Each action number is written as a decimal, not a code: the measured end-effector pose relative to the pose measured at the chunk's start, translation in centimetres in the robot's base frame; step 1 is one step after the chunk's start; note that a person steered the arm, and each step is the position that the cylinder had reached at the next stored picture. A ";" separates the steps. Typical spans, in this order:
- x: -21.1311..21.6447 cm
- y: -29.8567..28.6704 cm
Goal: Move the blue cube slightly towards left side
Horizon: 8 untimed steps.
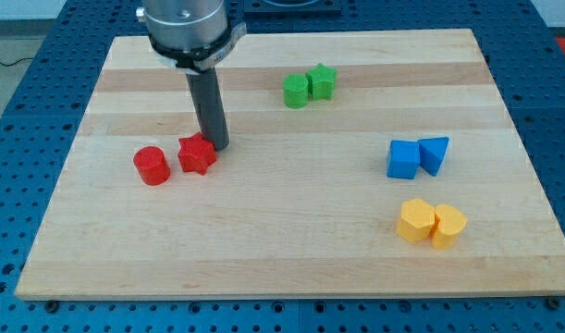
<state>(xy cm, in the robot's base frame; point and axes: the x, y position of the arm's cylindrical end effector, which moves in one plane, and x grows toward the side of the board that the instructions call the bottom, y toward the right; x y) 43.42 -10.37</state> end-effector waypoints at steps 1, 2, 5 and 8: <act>1.0 -0.5; 1.0 -1.5; 0.1 8.4; -1.5 38.3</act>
<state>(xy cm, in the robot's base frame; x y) 41.88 27.97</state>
